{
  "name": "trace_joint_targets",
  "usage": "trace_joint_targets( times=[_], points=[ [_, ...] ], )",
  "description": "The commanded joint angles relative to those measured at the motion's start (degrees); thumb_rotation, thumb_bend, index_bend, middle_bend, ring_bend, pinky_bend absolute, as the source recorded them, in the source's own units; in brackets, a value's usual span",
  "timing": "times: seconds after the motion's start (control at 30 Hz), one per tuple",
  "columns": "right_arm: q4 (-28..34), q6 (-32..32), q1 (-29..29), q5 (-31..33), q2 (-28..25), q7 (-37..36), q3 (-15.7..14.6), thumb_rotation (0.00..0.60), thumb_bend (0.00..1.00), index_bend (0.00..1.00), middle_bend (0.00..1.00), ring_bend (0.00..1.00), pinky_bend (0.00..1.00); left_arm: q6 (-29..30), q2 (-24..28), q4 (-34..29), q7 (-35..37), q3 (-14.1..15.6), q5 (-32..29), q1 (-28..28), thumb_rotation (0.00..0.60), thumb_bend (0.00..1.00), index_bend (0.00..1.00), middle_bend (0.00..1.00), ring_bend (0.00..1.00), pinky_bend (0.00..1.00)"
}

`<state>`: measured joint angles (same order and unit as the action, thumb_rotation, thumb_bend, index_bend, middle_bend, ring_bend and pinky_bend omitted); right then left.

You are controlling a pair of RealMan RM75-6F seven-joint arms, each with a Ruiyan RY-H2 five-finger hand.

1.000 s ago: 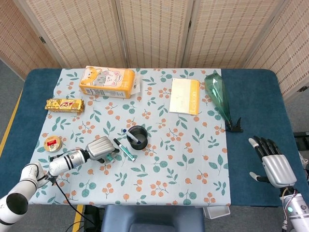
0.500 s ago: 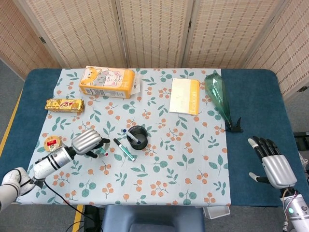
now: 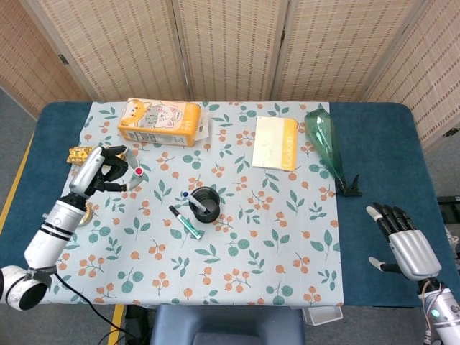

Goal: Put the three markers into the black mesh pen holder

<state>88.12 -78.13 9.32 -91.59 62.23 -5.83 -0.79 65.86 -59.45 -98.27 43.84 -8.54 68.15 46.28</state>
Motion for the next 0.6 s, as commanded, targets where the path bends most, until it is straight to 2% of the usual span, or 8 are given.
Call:
trace_joint_targets(
  times=[0.03, 0.13, 0.27, 0.4, 0.6],
  points=[
    [-0.3, -0.7, -0.1, -0.8, -0.4, -1.3, -0.3, 0.6, 0.13, 0.0, 0.0, 0.0, 0.0, -4.4, 1.0, -8.4, -3.8, -6.9, -9.4, 1.9, 0.6, 0.33, 0.63, 1.0, 0.93, 0.96],
    [-0.7, -1.7, -0.4, -1.8, -0.7, -2.6, -0.5, 0.6, 0.13, 0.0, 0.0, 0.0, 0.0, -4.4, -2.0, -10.5, -7.6, -9.1, -13.1, 3.4, 0.6, 0.33, 0.62, 1.0, 0.93, 0.96],
    [-1.3, -3.1, -0.8, -2.8, -1.1, -4.3, -0.8, 0.6, 0.13, 0.0, 0.0, 0.0, 0.0, -4.0, -7.1, -11.2, -11.8, -10.7, -16.0, 5.0, 0.6, 0.33, 0.62, 1.0, 0.93, 0.96],
    [-1.8, -4.2, -1.1, -4.2, -1.6, -6.1, -1.4, 0.6, 0.13, 0.0, 0.0, 0.0, 0.0, -4.4, -13.7, -8.3, -14.3, -10.9, -16.4, 6.2, 0.6, 0.33, 0.63, 1.0, 0.93, 0.96],
    [-2.3, -5.9, -1.8, -4.8, -2.0, -7.5, -1.7, 0.6, 0.13, 0.0, 0.0, 0.0, 0.0, -6.2, -22.1, -0.6, -13.1, -11.1, -14.0, 6.7, 0.6, 0.33, 0.63, 1.0, 0.93, 0.96]
  ],
)
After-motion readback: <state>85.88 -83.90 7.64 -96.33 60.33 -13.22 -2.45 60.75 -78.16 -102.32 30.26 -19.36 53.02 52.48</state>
